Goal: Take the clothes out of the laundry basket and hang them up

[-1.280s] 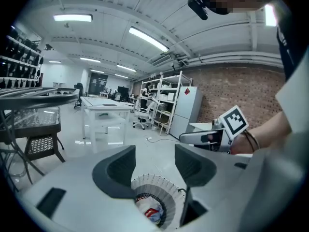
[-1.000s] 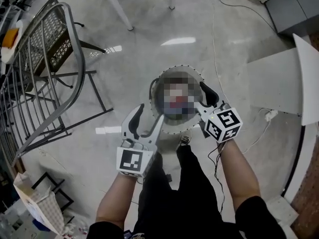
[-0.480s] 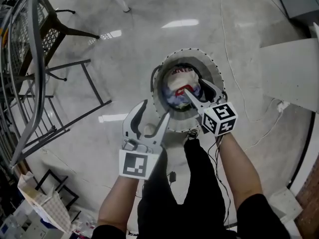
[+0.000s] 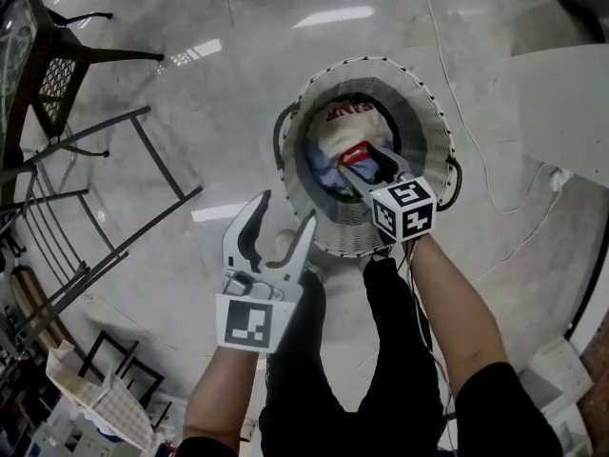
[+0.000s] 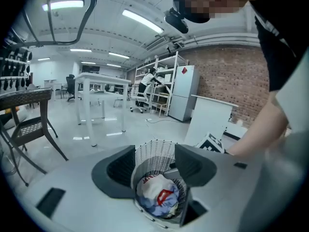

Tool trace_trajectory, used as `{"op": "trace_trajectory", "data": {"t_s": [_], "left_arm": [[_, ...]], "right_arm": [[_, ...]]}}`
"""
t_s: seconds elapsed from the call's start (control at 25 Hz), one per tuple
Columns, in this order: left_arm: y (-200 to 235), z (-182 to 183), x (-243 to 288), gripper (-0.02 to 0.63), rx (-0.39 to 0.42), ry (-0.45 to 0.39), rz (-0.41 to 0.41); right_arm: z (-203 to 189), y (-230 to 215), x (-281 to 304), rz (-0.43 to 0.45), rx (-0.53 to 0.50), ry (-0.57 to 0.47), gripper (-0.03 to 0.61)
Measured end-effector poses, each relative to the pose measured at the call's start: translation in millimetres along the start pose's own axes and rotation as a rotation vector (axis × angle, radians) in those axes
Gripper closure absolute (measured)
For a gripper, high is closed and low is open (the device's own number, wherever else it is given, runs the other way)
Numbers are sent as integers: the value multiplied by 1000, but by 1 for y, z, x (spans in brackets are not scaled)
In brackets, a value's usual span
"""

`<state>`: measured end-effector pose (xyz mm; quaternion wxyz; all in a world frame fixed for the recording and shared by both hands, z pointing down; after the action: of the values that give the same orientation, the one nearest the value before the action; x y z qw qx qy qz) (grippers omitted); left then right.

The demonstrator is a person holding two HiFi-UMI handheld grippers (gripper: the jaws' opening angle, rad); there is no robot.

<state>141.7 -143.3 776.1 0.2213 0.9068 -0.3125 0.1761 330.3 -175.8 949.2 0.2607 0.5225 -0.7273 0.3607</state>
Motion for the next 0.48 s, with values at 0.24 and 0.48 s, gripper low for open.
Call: {"op": "trace_trajectory", "data": {"t_s": [0.24,0.48], "left_arm": [[16,-37,22,380,-1,19,-5],[27,-57,42,380,3,29,-12]], "right_arm": [[-49,-9,65,-9,51,94,267],[-87,-15,115,-20,52,183,258]]}}
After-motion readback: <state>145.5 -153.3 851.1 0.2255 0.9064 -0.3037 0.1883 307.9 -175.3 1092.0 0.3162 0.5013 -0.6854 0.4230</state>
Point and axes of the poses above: the fingertips, and each gripper's own axes: x forward along the fingers, y to its left, z out of its top, the point moved 8 cm from there along -x, backward along the fingers, and after that the axes turned 14 degrees about -z, right-handed, at the moved point
